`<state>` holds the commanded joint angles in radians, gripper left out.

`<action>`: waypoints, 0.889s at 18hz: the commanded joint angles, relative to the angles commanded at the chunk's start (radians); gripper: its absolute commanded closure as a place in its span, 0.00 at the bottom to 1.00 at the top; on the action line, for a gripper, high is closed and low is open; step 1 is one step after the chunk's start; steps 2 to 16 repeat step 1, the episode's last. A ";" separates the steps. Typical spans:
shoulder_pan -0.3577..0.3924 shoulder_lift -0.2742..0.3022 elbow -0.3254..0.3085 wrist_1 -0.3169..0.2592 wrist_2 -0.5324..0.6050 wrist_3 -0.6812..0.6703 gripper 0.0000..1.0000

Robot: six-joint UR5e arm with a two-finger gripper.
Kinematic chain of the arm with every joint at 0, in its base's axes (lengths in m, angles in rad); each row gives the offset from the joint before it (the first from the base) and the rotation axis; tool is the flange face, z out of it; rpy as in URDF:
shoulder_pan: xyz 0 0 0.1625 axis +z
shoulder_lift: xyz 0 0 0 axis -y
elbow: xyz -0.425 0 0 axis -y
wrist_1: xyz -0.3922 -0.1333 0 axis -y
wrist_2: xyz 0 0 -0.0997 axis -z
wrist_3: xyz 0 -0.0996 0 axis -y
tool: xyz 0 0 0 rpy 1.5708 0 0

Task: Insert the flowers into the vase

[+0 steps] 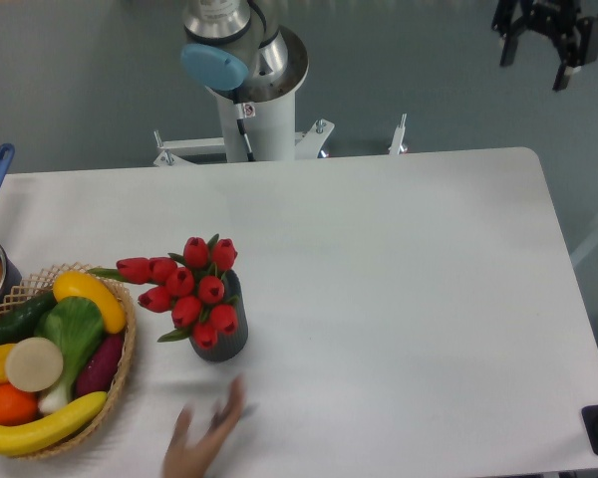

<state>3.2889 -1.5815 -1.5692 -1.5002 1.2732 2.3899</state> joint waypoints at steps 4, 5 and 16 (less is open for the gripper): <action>0.000 0.002 0.000 -0.002 0.000 0.000 0.00; 0.000 0.002 0.000 -0.002 0.000 0.000 0.00; 0.000 0.002 0.000 -0.002 0.000 0.000 0.00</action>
